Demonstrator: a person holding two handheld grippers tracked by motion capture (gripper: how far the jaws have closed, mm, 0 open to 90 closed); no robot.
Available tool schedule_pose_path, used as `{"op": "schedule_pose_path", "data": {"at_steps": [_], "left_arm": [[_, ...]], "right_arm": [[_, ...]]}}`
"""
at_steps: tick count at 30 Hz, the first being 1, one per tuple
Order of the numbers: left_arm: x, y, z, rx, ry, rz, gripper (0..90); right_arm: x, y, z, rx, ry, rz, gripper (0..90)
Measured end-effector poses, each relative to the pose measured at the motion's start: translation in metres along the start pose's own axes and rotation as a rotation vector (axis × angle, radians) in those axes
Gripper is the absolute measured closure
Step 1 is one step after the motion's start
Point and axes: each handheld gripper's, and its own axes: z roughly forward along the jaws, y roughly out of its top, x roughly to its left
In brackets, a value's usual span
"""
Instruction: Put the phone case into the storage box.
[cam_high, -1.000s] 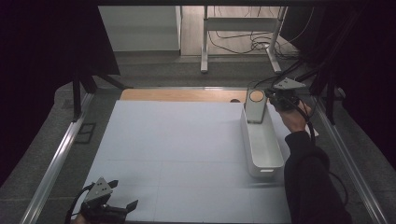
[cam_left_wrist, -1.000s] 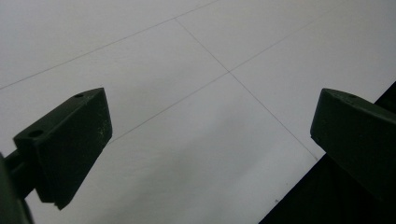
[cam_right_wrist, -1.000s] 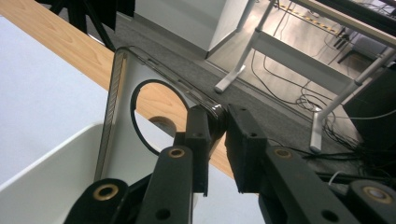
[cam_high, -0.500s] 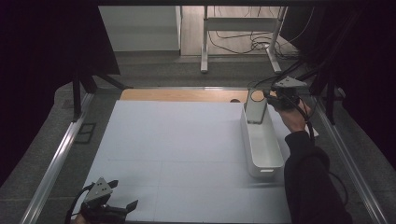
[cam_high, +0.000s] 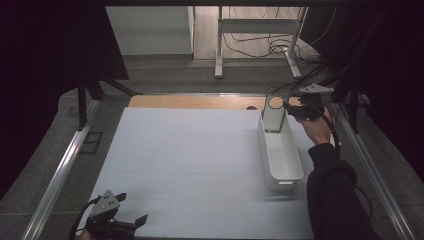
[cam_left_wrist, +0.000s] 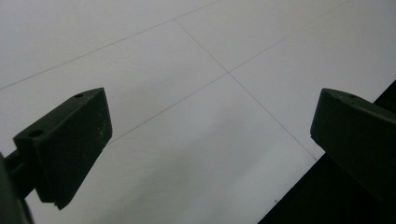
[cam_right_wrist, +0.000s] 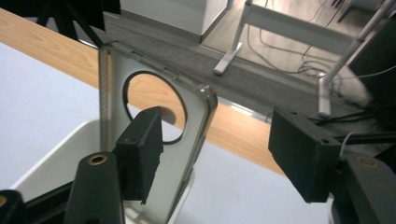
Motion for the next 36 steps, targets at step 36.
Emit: {"op": "schedule_pose_path", "data": {"at_steps": [36], "left_arm": [[0.003,-0.001,-0.001,-0.014,0.006,-0.031,0.0]], "right_arm": [[0.033,-0.022,-0.042,0.164,0.206,0.166,6.1]]}}
